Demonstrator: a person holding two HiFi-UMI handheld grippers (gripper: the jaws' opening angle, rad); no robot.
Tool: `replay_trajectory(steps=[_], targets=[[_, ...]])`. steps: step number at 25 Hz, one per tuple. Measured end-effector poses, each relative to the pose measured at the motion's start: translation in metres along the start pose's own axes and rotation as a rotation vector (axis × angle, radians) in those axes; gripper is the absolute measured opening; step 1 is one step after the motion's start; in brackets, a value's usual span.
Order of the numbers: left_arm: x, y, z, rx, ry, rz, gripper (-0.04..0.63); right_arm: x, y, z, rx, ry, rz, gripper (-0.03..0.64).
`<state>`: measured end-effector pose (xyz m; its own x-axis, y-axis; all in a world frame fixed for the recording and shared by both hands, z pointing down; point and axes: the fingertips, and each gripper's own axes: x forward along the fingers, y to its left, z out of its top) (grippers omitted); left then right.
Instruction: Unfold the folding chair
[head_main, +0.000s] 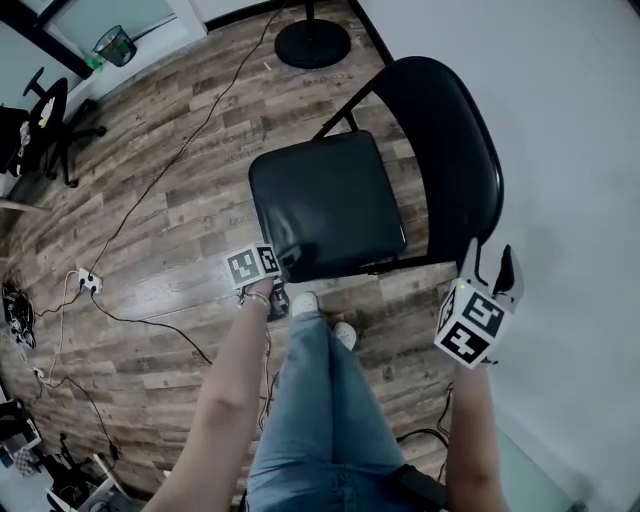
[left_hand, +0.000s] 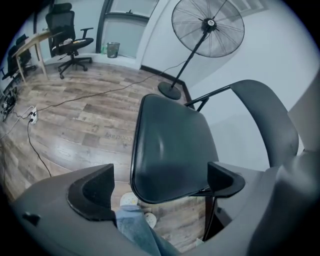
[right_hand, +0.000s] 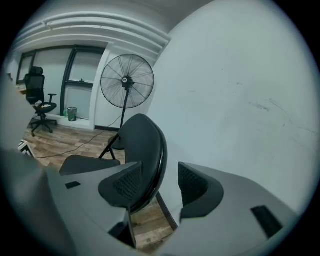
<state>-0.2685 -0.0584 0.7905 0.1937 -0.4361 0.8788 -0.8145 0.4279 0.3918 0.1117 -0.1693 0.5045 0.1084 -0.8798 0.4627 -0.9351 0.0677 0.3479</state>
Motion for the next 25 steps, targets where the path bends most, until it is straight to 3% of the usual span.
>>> replay_trajectory(steps=[8,14,25], targets=[[-0.069,-0.029,0.005,0.025,-0.042,-0.004,0.552,-0.043,-0.013,0.021,0.038,0.014,0.096,0.187],[-0.117,-0.055,0.009,0.054,-0.066,-0.026,0.552,-0.071,-0.026,0.051,0.008,-0.029,0.129,0.184],[-0.196,-0.102,0.032,0.206,-0.154,-0.117,0.552,-0.133,-0.044,0.081,0.038,-0.086,0.16,0.184]])
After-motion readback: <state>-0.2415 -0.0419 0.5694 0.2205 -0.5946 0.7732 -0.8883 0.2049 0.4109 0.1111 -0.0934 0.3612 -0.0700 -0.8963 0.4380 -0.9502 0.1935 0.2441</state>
